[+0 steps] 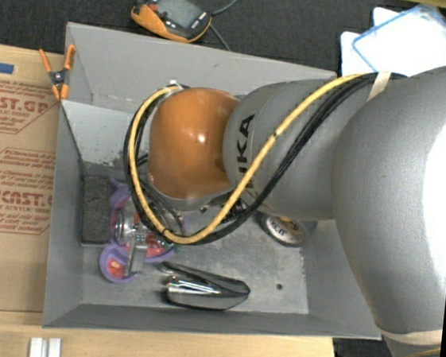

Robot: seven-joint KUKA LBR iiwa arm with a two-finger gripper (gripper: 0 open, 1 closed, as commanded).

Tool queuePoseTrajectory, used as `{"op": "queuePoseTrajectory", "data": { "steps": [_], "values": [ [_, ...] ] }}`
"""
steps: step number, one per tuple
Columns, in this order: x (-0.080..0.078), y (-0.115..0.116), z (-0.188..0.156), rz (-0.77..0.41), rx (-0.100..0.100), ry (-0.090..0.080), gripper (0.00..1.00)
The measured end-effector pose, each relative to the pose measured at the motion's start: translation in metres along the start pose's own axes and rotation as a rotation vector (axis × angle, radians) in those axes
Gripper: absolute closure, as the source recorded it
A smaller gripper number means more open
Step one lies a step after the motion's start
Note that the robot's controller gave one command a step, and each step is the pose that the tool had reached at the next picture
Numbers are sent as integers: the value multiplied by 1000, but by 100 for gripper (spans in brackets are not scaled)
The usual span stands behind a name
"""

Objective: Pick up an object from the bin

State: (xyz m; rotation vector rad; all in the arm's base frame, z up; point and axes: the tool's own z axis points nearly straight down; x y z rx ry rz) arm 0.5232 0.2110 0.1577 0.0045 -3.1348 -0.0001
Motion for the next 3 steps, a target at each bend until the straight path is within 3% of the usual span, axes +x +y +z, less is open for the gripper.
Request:
{"op": "queuePoseTrajectory", "data": {
  "steps": [1,2,3],
  "values": [
    [-2,-1,-4,2,-2,-7,0],
    [-48,-61,88,42,-3,-8,0],
    [-40,-39,86,-83,-5,-18,0]
  ]
}}
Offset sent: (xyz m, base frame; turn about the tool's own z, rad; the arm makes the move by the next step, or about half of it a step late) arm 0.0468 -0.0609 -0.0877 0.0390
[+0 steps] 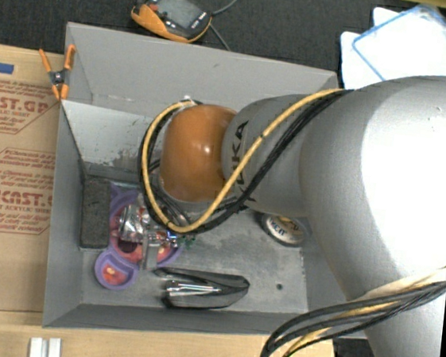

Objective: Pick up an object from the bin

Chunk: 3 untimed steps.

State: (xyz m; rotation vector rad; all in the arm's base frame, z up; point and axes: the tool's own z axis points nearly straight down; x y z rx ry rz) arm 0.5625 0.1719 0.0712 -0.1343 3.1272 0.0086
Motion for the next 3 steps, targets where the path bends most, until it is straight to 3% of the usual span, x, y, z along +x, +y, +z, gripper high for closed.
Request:
{"op": "queuePoseTrajectory", "data": {
  "steps": [1,2,3],
  "values": [
    [-8,-20,-1,116,0,3,0],
    [-2,-2,-1,13,-1,-4,0],
    [-11,-16,-5,105,-6,-10,100]
  ]
}}
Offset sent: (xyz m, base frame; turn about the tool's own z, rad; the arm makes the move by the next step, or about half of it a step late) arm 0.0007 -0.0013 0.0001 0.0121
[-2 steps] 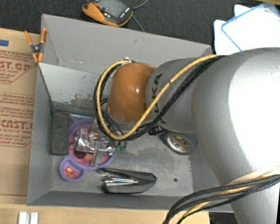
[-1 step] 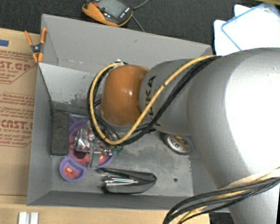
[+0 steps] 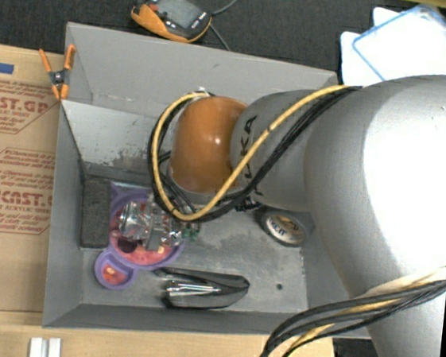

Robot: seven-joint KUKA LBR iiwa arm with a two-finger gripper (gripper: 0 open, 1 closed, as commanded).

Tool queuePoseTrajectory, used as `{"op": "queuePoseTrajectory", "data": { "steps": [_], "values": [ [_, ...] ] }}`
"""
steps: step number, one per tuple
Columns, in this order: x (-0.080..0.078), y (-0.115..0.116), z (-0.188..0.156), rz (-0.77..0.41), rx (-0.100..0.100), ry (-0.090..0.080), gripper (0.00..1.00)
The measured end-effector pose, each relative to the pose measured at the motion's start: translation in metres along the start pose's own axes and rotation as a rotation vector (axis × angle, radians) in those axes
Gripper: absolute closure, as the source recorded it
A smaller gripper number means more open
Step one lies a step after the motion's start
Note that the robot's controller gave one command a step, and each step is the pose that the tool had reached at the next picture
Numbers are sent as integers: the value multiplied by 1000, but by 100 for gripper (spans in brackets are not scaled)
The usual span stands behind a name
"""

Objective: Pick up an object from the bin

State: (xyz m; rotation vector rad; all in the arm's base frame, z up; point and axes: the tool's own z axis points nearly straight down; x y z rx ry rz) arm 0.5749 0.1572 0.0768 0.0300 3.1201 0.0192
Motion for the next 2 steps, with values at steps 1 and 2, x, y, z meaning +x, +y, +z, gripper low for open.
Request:
{"op": "queuePoseTrajectory", "data": {
  "steps": [1,2],
  "values": [
    [0,0,0,0,0,0,100],
    [4,-1,-20,0,4,13,100]
  ]
}}
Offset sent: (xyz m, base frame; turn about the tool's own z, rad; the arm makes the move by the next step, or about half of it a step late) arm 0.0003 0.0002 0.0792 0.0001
